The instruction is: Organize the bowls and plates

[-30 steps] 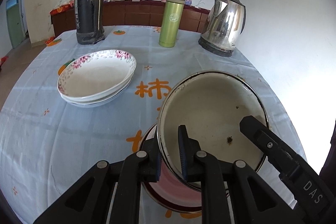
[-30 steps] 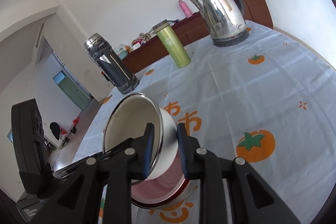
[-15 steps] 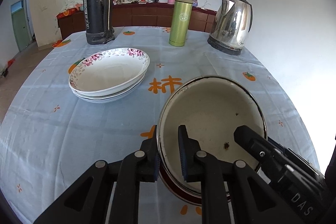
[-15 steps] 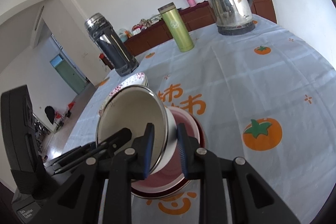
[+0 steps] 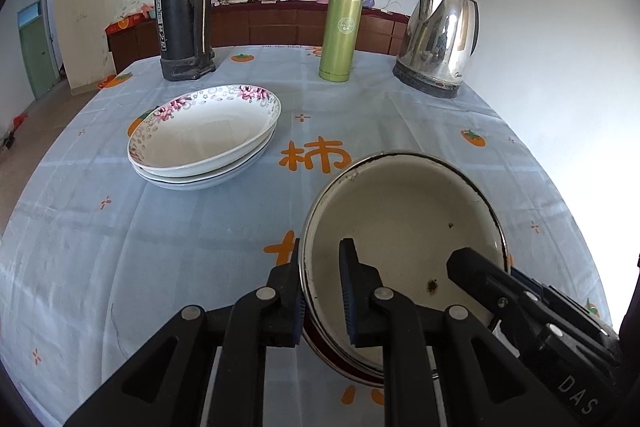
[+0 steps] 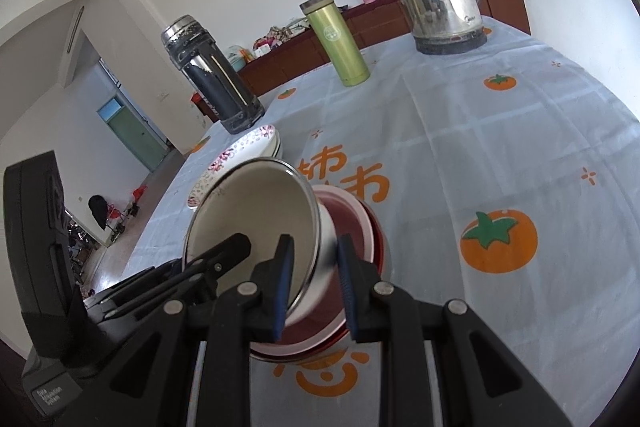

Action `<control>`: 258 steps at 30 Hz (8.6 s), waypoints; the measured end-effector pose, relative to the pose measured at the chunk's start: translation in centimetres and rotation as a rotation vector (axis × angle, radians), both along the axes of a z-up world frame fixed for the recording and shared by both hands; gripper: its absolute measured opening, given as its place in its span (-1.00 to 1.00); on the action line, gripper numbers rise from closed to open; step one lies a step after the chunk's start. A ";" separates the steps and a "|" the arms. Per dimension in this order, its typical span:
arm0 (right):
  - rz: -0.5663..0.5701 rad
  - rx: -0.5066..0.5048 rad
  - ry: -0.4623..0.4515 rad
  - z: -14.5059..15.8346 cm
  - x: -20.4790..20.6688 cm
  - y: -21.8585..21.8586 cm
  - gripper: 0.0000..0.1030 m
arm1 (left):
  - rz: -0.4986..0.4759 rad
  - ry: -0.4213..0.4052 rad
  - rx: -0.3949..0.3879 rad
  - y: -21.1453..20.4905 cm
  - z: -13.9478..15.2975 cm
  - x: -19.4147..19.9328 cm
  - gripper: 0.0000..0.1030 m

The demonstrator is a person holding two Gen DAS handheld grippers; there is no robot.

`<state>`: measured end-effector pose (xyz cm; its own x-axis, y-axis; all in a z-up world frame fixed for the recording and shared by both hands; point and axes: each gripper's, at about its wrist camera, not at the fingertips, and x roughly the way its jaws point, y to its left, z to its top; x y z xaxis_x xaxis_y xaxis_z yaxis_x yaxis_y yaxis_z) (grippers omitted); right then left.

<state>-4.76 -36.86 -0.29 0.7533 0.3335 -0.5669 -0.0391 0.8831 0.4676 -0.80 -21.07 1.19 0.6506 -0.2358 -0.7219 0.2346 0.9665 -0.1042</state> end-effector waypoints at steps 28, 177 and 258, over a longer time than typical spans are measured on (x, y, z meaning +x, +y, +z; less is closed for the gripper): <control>0.017 0.053 0.009 0.2 -0.9 -1.2 -0.50 | -0.046 0.043 -0.036 0.0 0.0 0.1 -0.69; -0.085 -0.014 0.018 -3.8 -0.8 -1.6 0.34 | -0.068 -0.020 0.047 0.1 -3.8 1.8 0.29; -0.102 0.105 0.028 -3.4 -3.2 3.9 -0.18 | -0.038 0.006 -0.095 5.8 -2.8 -1.4 -0.30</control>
